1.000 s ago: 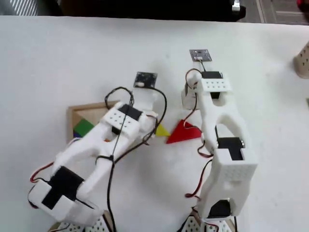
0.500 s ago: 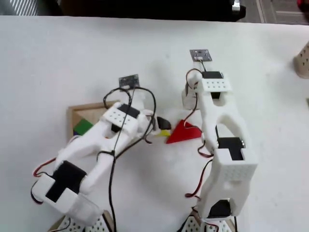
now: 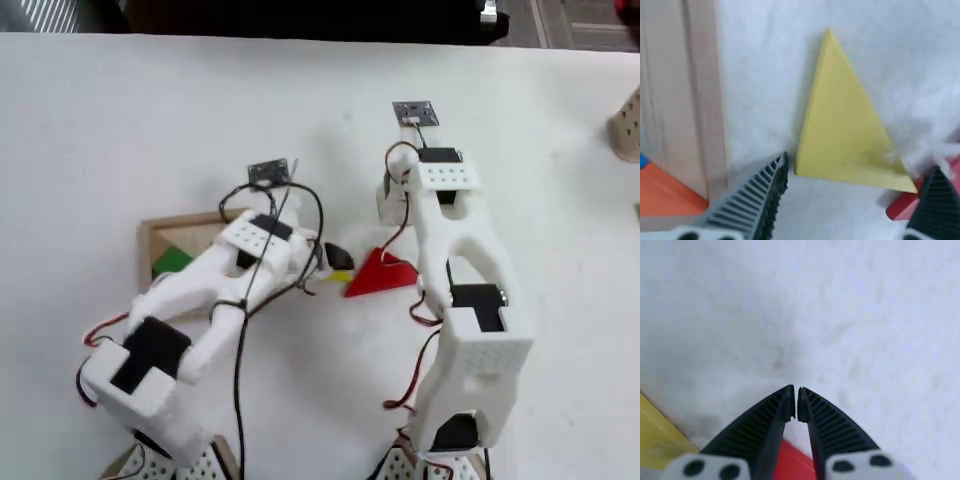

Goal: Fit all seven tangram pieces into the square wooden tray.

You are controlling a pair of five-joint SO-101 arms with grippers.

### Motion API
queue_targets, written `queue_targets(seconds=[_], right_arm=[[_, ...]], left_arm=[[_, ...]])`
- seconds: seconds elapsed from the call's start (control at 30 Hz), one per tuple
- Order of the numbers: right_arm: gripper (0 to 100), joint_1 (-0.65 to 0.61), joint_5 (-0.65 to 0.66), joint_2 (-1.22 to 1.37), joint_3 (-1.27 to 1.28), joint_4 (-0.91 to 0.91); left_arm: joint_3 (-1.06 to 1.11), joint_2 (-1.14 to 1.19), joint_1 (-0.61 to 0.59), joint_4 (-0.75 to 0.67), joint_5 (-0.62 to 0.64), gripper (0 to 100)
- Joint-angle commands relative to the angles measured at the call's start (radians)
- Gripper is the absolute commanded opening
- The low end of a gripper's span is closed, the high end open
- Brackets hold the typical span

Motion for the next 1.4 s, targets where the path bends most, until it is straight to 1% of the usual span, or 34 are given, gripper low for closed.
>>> queue_targets(seconds=[0.0,0.17,0.3,0.47,0.6,0.87,0.93,1.0,1.1,1.17,1.23,1.37], right_arm=[[1.8,-0.007,0.012,-0.044,-0.035,-0.008],[1.8,-0.004,0.012,-0.044,-0.034,-0.008],[1.8,-0.002,0.012,-0.044,-0.034,-0.007],[1.8,-0.002,0.012,-0.044,-0.034,-0.007],[1.8,-0.005,0.012,-0.044,-0.034,-0.007],[1.8,-0.005,0.012,-0.044,-0.034,-0.007],[1.8,-0.005,0.012,-0.044,-0.034,-0.007],[1.8,-0.005,0.012,-0.044,-0.034,-0.007],[1.8,-0.005,0.012,-0.044,-0.034,-0.007],[1.8,-0.004,0.012,-0.044,-0.034,-0.007],[1.8,-0.005,0.012,-0.044,-0.034,-0.007],[1.8,-0.005,0.012,-0.044,-0.034,-0.007]], left_arm=[[-0.107,0.036,-0.059,0.028,0.011,40],[-0.126,0.041,-0.099,0.025,0.011,40],[-0.118,0.044,-0.099,0.025,0.011,40],[-0.115,0.068,-0.082,0.037,0.003,40],[-0.144,0.097,-0.042,0.081,0.003,40],[-0.157,0.102,-0.039,0.083,0.006,40],[-0.157,0.102,-0.038,0.083,0.003,36],[-0.157,0.102,-0.038,0.083,-0.002,29],[-0.158,0.102,-0.036,0.08,-0.074,19],[-0.158,0.102,-0.036,0.068,-0.109,15],[-0.158,0.102,-0.036,0.066,-0.124,14],[-0.157,0.101,-0.036,0.068,-0.127,16]])
